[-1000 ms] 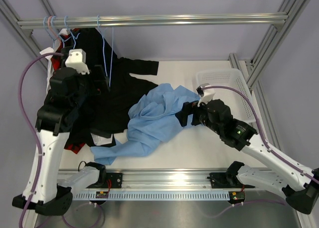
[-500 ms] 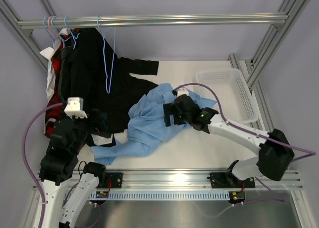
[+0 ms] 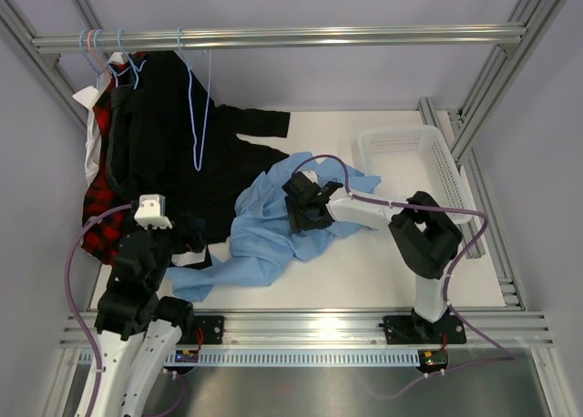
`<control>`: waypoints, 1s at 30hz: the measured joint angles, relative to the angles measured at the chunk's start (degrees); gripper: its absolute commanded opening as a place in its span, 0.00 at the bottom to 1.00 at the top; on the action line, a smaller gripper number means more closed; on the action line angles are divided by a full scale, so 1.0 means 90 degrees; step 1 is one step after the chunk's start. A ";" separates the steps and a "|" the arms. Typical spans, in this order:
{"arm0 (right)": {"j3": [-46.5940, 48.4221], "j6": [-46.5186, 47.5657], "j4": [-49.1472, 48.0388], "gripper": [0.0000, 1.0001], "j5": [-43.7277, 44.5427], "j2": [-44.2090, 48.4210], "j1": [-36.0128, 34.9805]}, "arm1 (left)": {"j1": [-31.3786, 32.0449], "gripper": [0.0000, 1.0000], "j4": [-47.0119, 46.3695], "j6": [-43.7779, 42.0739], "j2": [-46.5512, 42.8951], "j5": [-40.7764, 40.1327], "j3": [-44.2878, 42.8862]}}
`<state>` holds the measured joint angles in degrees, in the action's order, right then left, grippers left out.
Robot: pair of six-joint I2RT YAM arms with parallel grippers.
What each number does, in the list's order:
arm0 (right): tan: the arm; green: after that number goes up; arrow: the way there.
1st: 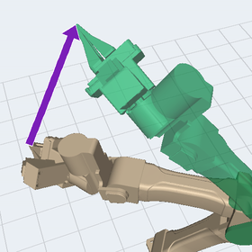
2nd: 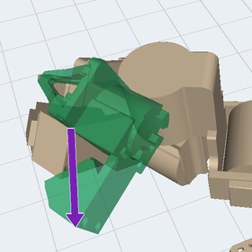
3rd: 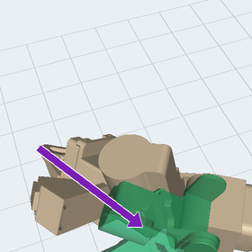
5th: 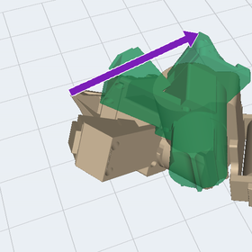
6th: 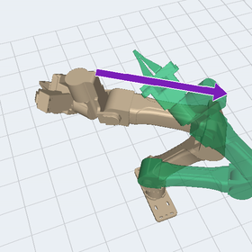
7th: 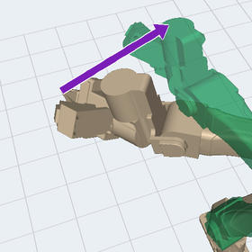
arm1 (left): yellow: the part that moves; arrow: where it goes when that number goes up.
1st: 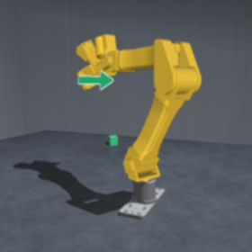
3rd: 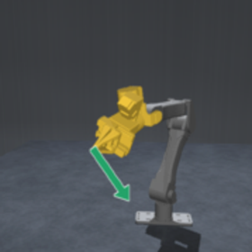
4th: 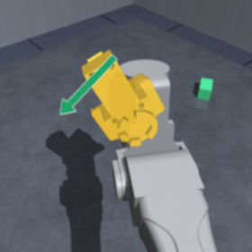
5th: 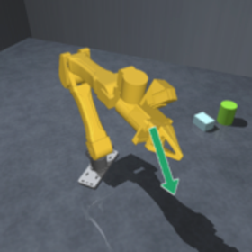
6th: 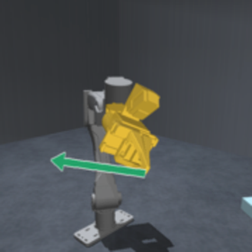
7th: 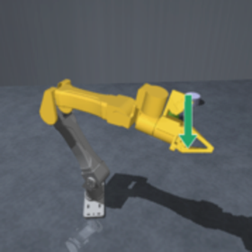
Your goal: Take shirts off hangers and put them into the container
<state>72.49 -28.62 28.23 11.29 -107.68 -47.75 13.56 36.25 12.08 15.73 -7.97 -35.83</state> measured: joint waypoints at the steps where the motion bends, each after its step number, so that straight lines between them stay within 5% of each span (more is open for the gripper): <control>1: 0.0119 -0.0022 0.0090 0.54 -0.0002 -0.0138 0.0000 | 0.0002 0.99 -0.0034 0.0002 0.0000 -0.0005 0.0002; 6: 0.0423 -0.0012 0.0323 0.00 -0.0051 -0.0515 0.0000 | 0.0049 0.99 -0.0223 0.0002 -0.0061 -0.0041 0.0002; 14: 0.0367 0.0046 0.0355 0.00 -0.0097 -0.0362 0.0000 | 0.0131 0.99 -0.0333 0.0002 -0.0085 -0.0097 0.0095; 20: 0.0192 0.0364 0.0437 0.00 0.0053 0.0920 0.0000 | 0.0168 0.99 -0.0357 0.0002 -0.0085 -0.0114 0.0095; 30: 0.1625 0.1105 0.0901 0.00 0.0908 0.2501 0.0391 | 0.0199 0.99 -0.0374 0.0002 -0.0085 -0.0138 0.0095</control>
<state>87.11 -18.68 36.34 19.46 -85.17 -44.23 15.35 32.88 12.10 14.96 -9.21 -34.98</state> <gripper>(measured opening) 0.022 0.988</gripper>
